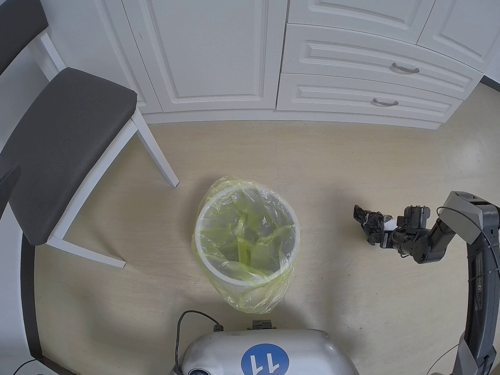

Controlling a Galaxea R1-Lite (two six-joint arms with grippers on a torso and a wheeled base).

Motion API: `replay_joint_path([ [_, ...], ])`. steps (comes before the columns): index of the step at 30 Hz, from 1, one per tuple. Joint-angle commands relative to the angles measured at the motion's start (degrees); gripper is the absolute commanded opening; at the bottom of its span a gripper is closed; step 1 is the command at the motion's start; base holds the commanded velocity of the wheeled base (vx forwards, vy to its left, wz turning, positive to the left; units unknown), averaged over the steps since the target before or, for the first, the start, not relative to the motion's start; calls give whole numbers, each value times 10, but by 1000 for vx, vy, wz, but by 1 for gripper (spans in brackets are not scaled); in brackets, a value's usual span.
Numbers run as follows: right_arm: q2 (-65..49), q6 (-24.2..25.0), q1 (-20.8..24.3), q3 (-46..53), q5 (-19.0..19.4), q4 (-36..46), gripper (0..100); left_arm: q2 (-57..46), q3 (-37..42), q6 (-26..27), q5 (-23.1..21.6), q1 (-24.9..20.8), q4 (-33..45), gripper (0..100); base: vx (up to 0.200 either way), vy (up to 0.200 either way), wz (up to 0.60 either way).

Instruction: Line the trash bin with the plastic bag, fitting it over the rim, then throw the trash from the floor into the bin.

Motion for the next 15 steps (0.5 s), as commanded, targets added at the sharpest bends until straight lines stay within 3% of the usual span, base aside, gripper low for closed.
replay_joint_path([
  [1, 21, 8, 5, -16, 0, 0, 100, 1, 0, 0, 0, 0, -1, 100, 0, 0, 0],
  [7, 32, 35, 5, -36, 2, -7, 100, -3, -1, 0, 0, -1, -1, 100, 0, 0, 0],
  [15, 83, 43, 7, -89, -8, -84, 100, -4, 1, 0, 0, -1, -11, 100, 0, 0, 0],
])
